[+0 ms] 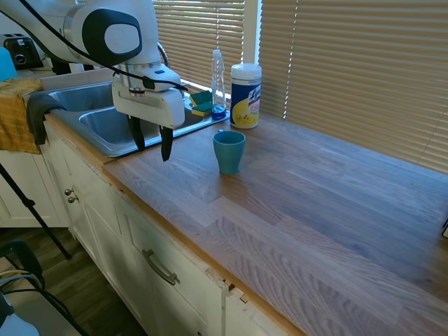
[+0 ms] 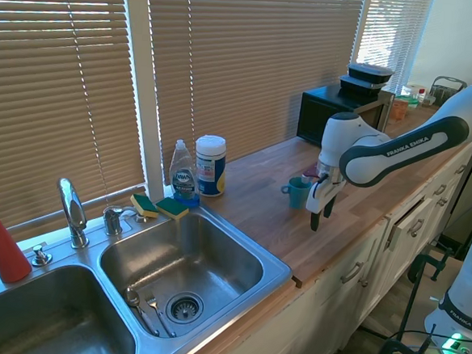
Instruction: Put the mug in the sink
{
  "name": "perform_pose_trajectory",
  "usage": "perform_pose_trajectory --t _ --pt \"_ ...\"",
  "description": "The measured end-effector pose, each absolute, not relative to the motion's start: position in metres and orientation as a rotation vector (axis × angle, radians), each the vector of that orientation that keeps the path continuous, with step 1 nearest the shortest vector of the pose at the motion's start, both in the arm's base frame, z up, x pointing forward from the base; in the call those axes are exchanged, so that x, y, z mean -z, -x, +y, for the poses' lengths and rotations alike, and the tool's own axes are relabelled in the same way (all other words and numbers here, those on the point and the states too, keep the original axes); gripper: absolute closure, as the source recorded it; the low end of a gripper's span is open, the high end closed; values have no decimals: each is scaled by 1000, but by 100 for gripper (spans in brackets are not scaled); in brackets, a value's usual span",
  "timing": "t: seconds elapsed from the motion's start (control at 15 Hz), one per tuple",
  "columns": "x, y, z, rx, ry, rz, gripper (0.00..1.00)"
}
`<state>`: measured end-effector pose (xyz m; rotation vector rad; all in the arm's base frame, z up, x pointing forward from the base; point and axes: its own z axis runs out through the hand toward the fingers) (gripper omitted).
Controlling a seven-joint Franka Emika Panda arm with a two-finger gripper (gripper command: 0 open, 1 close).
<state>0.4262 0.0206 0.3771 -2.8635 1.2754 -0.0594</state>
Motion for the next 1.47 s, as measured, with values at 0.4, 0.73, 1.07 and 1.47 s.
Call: perform_pose_trajectory --t 0.4,0.73,1.07,1.47 --pt "-408 -443 -17 139 2789 1339 0" --pt "-470 -486 -70 264 2737 1352 0" --pt "-445 -536 -82 211 2773 1337 0" --pt "-397 -554 -92 90 2805 1360 0"
